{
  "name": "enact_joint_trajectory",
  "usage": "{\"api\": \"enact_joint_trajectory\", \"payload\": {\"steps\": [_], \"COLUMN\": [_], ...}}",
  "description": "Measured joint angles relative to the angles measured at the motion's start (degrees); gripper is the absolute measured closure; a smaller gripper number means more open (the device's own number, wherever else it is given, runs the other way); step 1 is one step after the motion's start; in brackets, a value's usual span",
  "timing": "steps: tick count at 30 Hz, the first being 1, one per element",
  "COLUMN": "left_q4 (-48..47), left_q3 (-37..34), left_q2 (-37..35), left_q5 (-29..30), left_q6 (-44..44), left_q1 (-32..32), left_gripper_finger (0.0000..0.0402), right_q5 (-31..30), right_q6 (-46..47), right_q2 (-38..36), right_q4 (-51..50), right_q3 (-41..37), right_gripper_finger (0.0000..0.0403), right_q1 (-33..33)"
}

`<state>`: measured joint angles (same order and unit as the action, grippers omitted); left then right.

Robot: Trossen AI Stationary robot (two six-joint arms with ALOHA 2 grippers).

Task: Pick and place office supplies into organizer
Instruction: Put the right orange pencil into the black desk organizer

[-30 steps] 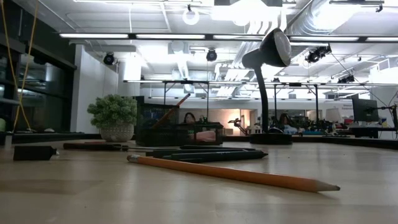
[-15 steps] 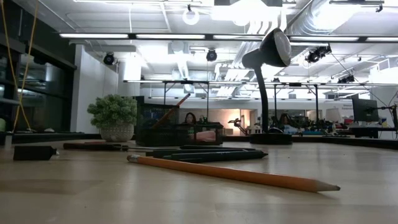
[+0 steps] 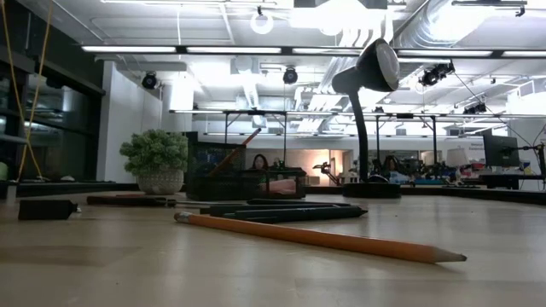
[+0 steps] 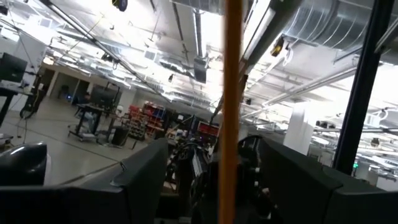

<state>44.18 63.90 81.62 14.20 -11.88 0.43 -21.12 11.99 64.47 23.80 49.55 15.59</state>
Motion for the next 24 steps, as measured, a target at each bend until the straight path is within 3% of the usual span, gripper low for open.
{"api": "enact_joint_trajectory", "payload": {"steps": [7, 13, 18, 24], "left_q4": [0.2, 0.7, 0.8, 0.7], "left_q3": [0.0, 0.0, 0.0, 0.0], "left_q2": [0.0, 0.0, 0.0, 0.0], "left_q5": [0.5, 0.5, 0.5, 0.5], "left_q6": [0.0, 0.0, 0.0, 0.1], "left_q1": [0.0, 0.0, 0.0, 0.0], "left_gripper_finger": [0.0157, 0.0187, 0.0235, 0.0329], "right_q5": [-1.2, -2.0, -2.4, -3.1], "right_q6": [-0.4, -0.4, -0.9, -1.5], "right_q2": [0.0, 0.0, 0.0, 0.0], "right_q4": [0.0, 0.1, 0.6, 1.0], "right_q3": [0.0, 0.0, 0.0, 0.0], "right_gripper_finger": [0.0402, 0.0402, 0.0402, 0.0402], "right_q1": [0.0, -0.4, -0.5, -0.7]}}
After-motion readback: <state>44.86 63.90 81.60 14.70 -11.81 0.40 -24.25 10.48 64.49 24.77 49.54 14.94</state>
